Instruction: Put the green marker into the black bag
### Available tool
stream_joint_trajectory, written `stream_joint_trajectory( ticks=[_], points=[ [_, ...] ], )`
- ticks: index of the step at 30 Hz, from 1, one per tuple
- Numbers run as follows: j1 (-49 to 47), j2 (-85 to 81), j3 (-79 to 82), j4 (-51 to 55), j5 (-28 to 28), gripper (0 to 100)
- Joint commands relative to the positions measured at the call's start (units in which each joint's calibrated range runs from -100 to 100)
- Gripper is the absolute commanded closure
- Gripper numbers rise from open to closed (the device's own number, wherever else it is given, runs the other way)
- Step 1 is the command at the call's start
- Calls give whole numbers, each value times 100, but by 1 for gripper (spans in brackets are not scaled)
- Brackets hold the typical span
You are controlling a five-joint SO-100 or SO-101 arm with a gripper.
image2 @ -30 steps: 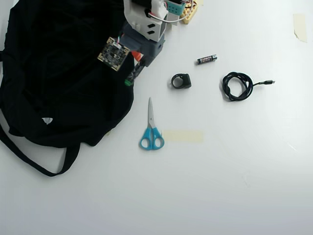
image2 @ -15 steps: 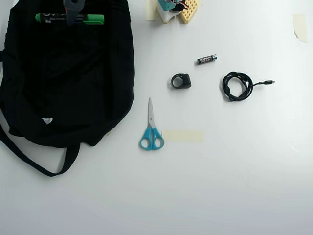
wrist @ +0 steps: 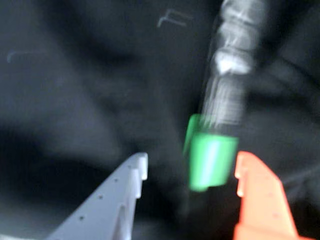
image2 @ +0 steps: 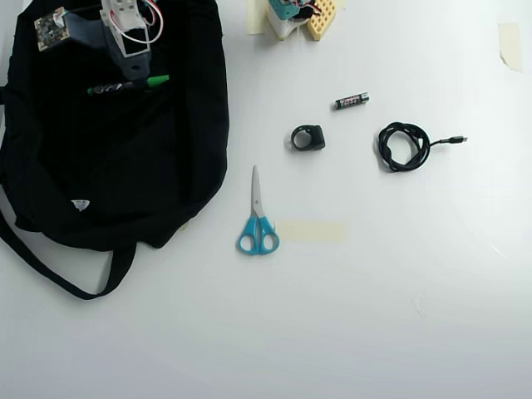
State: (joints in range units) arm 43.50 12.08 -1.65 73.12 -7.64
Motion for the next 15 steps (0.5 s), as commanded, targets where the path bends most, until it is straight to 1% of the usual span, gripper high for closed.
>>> stream_joint_trajectory(
  ticks=[1, 2, 3, 4, 6, 7, 8, 9, 10, 13, 15],
  points=[
    [-1291, -1781, -176, 336, -248, 89],
    [-1680, -2096, -86, 379, -337, 96],
    [-2256, -2361, 39, 362, -421, 97],
    [-2929, -2395, 84, 311, -468, 98],
    [-3826, -2395, 93, 311, -410, 98],
    [-4282, -2395, 255, 293, -211, 98],
    [-4709, -2411, 632, -34, -48, 98],
    [-4858, -2544, 1037, -439, -43, 98],
    [-4963, -3083, 2061, -1291, -64, 98],
    [-5090, -3822, 3193, -1981, -75, 98],
    [-5165, -4287, 3840, -2127, -90, 98]
  ],
)
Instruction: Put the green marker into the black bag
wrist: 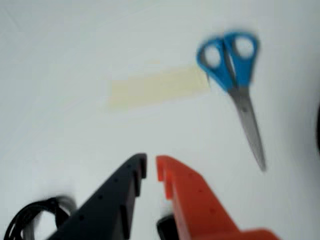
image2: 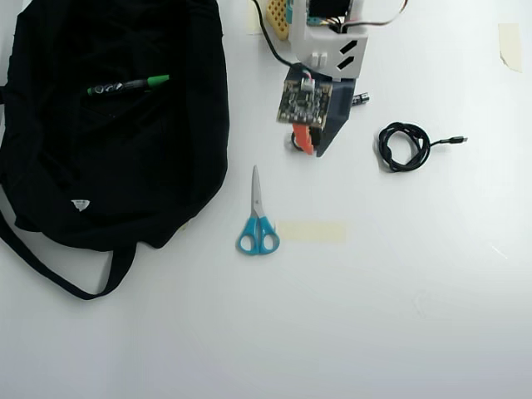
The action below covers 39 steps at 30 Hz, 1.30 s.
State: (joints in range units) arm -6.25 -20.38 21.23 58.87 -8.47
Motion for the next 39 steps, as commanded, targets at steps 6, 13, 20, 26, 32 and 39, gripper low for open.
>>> stream_joint_trajectory(
  ticks=[6, 13, 20, 26, 32, 39],
  points=[
    [-191, -2227, 3017, -736, -7, 98],
    [-198, -3339, 4382, -1459, -175, 98],
    [-280, -4103, 6188, -2898, -144, 98],
    [-370, -4783, 7383, -3871, -133, 98],
    [-490, -5796, 7850, -3768, 292, 98],
    [-445, -6385, 7850, -2657, 370, 98]
  ],
)
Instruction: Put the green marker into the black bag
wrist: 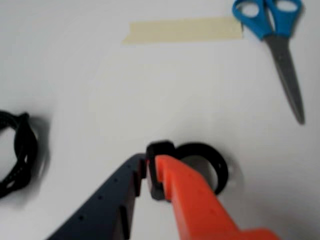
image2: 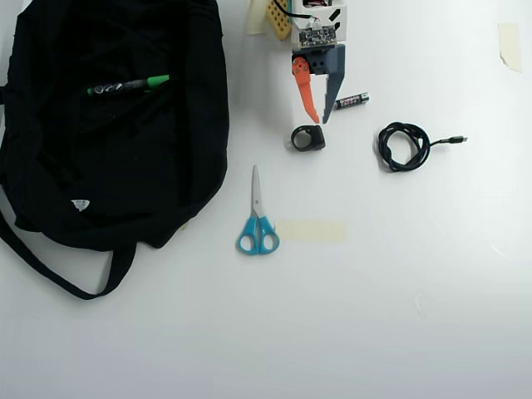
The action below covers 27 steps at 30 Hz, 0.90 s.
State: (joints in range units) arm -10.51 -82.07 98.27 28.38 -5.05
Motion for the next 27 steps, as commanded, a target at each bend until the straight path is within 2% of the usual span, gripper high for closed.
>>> stream_joint_trajectory(
  ticks=[1, 5, 9, 18, 27],
  points=[
    [-26, -316, 146, 487, 28, 98],
    [-64, -814, 146, 581, 49, 98],
    [-64, -1179, 146, 1348, 44, 98],
    [11, -1578, 119, 4104, 96, 98],
    [198, -1743, 119, 4233, 102, 98]
  ],
)
